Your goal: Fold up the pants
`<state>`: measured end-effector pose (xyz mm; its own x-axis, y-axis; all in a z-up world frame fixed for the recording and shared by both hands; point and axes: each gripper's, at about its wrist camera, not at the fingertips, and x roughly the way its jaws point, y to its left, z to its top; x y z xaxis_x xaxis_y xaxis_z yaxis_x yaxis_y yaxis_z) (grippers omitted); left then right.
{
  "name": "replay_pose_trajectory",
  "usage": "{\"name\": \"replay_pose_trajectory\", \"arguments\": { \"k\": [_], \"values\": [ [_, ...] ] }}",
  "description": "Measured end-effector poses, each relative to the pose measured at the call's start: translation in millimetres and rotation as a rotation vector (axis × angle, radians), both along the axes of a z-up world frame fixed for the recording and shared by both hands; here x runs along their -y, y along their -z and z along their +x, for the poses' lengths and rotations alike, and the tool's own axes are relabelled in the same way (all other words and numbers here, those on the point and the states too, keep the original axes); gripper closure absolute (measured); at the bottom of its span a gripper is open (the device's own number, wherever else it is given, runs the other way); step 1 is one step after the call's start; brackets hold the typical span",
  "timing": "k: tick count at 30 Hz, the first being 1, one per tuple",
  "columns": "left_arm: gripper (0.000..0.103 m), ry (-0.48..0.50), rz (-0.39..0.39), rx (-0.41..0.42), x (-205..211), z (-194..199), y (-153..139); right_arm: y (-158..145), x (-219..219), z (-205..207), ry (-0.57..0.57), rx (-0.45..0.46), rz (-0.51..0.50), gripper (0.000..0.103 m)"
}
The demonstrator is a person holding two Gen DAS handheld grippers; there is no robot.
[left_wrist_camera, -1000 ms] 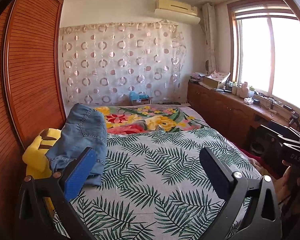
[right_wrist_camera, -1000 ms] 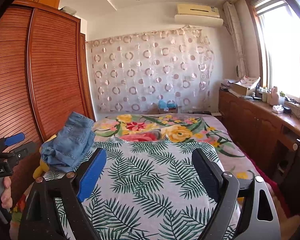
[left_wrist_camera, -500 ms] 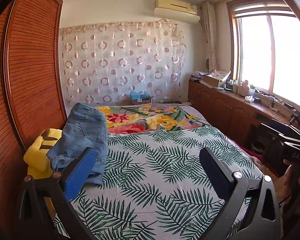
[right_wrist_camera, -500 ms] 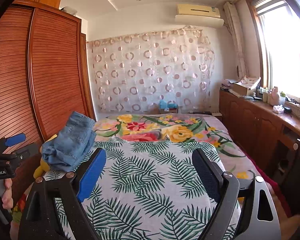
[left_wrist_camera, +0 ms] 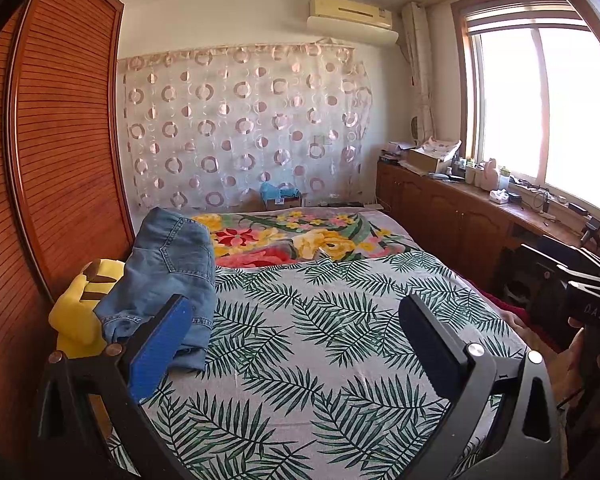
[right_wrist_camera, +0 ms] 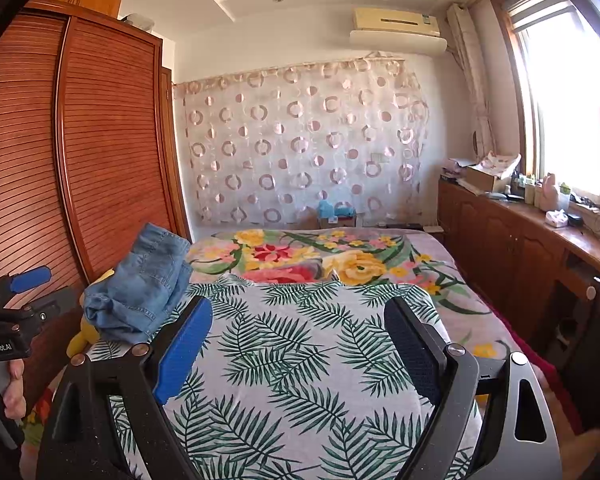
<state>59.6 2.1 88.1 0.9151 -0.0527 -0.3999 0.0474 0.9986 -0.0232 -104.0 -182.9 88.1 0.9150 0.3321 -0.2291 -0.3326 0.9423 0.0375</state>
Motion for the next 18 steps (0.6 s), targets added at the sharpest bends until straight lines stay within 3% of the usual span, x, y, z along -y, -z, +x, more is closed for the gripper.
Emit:
{"name": "replay_pose_trajectory", "arguments": {
  "k": [18],
  "values": [
    [0.0, -0.001, 0.0, 0.005, -2.3, -0.6, 1.1, -2.1, 5.2, 0.4, -0.003, -0.004, 0.001, 0.014]
  ]
}}
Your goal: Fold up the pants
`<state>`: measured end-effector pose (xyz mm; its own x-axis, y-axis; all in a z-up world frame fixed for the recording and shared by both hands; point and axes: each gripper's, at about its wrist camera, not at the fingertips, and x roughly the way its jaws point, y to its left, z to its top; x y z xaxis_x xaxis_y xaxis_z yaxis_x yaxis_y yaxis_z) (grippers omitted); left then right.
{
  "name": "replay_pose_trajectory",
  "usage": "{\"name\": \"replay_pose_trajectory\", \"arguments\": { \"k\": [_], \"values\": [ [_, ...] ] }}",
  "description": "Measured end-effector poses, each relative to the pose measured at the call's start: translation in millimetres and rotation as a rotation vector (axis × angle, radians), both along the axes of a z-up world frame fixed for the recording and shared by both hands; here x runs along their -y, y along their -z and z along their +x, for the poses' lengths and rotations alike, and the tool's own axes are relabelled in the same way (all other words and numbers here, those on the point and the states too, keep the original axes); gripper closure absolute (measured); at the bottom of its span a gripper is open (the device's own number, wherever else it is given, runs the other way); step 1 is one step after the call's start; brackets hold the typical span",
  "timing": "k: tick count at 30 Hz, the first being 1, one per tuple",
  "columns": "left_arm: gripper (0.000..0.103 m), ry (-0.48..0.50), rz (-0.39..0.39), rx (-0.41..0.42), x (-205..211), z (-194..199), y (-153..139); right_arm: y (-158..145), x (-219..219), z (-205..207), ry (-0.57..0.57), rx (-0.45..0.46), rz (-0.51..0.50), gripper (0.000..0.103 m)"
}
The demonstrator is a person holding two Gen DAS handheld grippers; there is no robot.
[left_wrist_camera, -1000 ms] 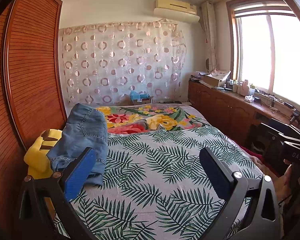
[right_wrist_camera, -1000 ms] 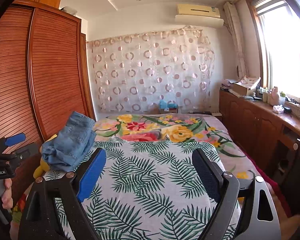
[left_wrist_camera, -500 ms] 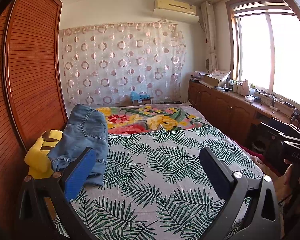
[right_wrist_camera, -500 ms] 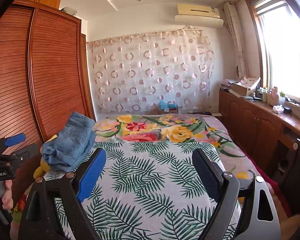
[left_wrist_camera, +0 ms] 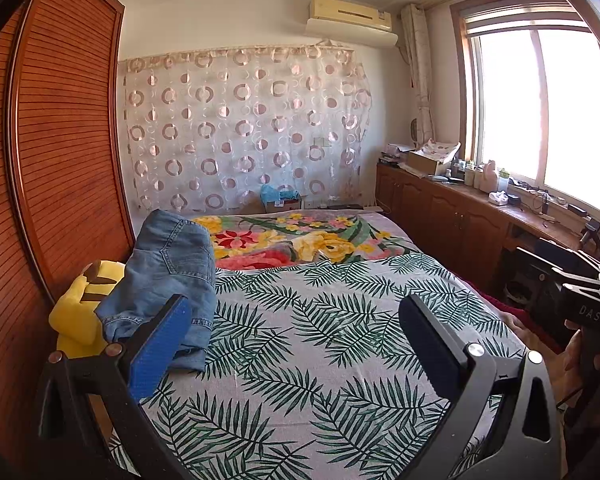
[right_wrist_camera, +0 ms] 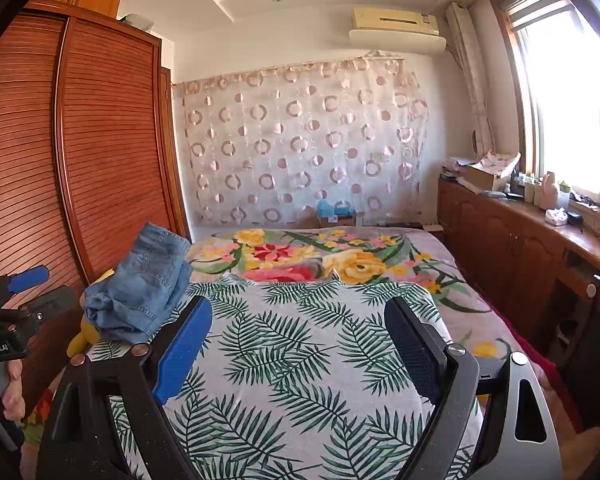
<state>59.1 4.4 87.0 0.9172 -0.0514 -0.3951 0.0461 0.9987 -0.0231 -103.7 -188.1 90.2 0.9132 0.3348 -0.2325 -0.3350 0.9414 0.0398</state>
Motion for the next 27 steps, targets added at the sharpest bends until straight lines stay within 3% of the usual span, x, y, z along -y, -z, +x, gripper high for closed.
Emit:
{"name": "replay_pose_trajectory", "arguments": {
  "k": [27],
  "values": [
    [0.0, 0.001, 0.002, 0.001, -0.3, -0.1, 1.4, 0.9, 1.3, -1.4, -0.004, 0.006, -0.003, 0.014]
  ]
}}
